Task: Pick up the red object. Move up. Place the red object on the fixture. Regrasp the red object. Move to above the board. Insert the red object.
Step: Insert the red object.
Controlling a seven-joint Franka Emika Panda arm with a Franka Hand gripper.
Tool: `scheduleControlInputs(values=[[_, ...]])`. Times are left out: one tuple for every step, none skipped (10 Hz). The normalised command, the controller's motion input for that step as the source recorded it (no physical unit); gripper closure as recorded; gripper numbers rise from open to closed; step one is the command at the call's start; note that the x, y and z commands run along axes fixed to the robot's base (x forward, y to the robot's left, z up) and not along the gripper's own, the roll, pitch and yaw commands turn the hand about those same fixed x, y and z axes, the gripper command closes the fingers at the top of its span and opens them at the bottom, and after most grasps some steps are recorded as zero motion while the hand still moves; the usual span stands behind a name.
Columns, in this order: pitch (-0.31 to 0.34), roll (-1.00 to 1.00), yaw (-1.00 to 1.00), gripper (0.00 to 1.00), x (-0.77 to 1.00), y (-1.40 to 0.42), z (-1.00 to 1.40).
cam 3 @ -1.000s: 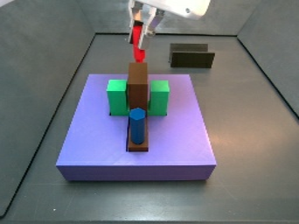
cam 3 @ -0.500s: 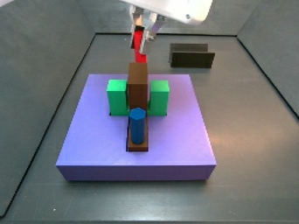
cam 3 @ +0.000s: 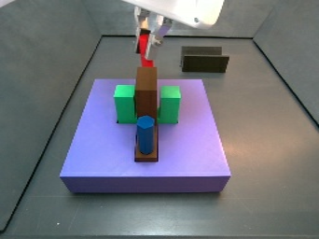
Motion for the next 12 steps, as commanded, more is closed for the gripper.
scheduleControlInputs(values=[[0.04,-0.12,0.0,1.0,-0.15,0.0,0.0],[0.021,-0.1,0.0,1.0,0.0,0.0,0.0],[0.027,-0.09,0.04,1.0,0.07,0.02,-0.02],[0.036,-0.12,0.08,1.0,0.14,0.0,0.0],[0.063,-0.14,0.1,1.0,0.3,0.0,0.0],[0.061,-0.06,0.03,1.0,0.09,0.01,-0.01],[0.041,-0.07,0.0,1.0,0.0,0.0,-0.02],[0.036,-0.05,0.0,1.0,0.0,0.0,-0.02],[0.044,-0.1,0.0,1.0,-0.06,0.0,0.0],[0.031,-0.11,0.0,1.0,-0.11,0.0,0.0],[0.019,-0.08,0.0,1.0,-0.09,0.0,0.0],[0.014,-0.08,0.0,1.0,-0.06,0.0,-0.03]])
